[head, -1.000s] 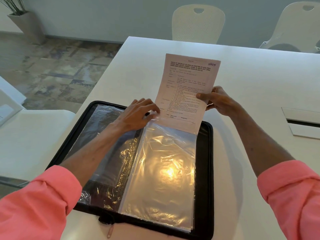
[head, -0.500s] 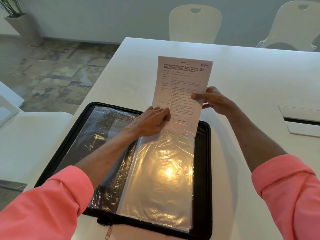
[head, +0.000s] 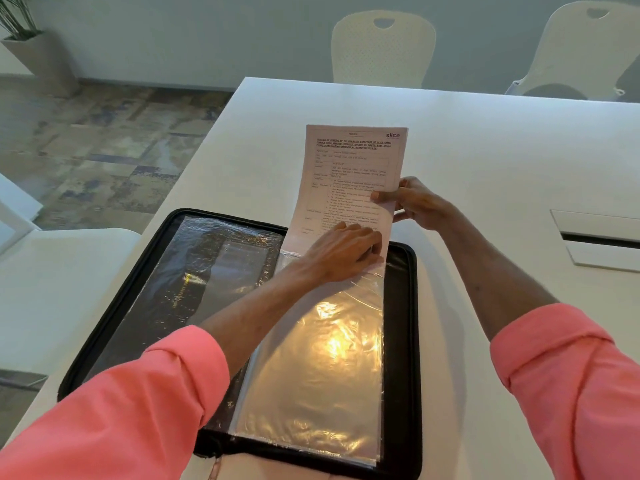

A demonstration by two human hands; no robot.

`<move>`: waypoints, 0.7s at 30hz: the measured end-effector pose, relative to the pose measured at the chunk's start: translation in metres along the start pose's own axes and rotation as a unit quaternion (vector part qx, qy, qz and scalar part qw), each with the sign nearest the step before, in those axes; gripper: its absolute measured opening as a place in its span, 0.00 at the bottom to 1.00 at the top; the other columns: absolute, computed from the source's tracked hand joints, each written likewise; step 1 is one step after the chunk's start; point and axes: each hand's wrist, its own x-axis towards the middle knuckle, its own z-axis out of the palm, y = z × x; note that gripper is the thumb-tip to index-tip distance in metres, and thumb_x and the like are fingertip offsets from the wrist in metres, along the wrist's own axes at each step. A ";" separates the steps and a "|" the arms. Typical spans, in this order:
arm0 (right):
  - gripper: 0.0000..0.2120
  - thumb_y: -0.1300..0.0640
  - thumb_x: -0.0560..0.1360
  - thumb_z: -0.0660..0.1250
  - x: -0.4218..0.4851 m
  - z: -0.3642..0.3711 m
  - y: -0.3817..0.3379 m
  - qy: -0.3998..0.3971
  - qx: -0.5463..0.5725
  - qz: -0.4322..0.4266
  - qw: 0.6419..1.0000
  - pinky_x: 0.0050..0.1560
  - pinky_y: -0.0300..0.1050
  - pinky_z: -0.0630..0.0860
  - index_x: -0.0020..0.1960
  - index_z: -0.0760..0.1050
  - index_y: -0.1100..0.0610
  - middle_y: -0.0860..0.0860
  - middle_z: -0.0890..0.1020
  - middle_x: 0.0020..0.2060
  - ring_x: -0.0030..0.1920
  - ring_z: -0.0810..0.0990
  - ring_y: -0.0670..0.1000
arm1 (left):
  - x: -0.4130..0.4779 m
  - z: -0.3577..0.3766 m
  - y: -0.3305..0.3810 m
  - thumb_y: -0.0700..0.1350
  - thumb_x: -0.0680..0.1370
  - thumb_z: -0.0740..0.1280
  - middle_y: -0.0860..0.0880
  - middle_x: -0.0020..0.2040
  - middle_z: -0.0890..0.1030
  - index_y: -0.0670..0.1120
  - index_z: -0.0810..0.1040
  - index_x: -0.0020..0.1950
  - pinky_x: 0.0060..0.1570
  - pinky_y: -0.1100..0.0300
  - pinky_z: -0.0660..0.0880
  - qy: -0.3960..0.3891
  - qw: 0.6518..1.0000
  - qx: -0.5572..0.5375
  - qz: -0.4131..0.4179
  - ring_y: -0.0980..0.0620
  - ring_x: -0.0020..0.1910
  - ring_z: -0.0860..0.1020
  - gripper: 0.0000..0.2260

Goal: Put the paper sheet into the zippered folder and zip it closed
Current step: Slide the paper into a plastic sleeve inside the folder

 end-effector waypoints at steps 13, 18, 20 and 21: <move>0.20 0.62 0.81 0.74 -0.001 0.006 0.011 -0.088 -0.019 0.057 0.994 0.73 0.62 0.77 0.72 0.78 0.62 0.62 0.85 0.66 0.66 0.84 0.64 | 0.012 0.012 0.013 0.51 0.85 0.66 0.49 0.54 0.85 0.48 0.79 0.55 0.58 0.49 0.77 0.075 0.996 -0.001 -0.055 0.48 0.51 0.83 0.07; 0.19 0.64 0.81 0.73 -0.004 0.008 0.010 -0.129 -0.037 0.065 0.989 0.72 0.61 0.78 0.71 0.77 0.60 0.62 0.85 0.66 0.64 0.84 0.62 | 0.005 0.012 0.003 0.54 0.87 0.64 0.49 0.59 0.85 0.48 0.78 0.56 0.58 0.51 0.77 0.058 0.997 0.005 -0.047 0.49 0.53 0.83 0.10; 0.19 0.64 0.80 0.75 -0.002 0.011 0.009 -0.114 -0.024 0.063 0.991 0.72 0.61 0.80 0.70 0.78 0.62 0.59 0.86 0.64 0.66 0.86 0.61 | 0.000 0.005 -0.008 0.56 0.87 0.63 0.51 0.56 0.85 0.49 0.78 0.55 0.58 0.52 0.76 0.036 0.998 0.004 -0.050 0.50 0.51 0.82 0.11; 0.19 0.63 0.80 0.75 -0.001 0.014 0.009 -0.101 -0.014 0.059 0.993 0.71 0.60 0.81 0.70 0.78 0.62 0.58 0.87 0.63 0.65 0.86 0.61 | -0.003 -0.001 -0.015 0.56 0.86 0.64 0.51 0.54 0.85 0.50 0.78 0.54 0.57 0.52 0.76 0.024 0.998 0.006 -0.052 0.51 0.50 0.81 0.11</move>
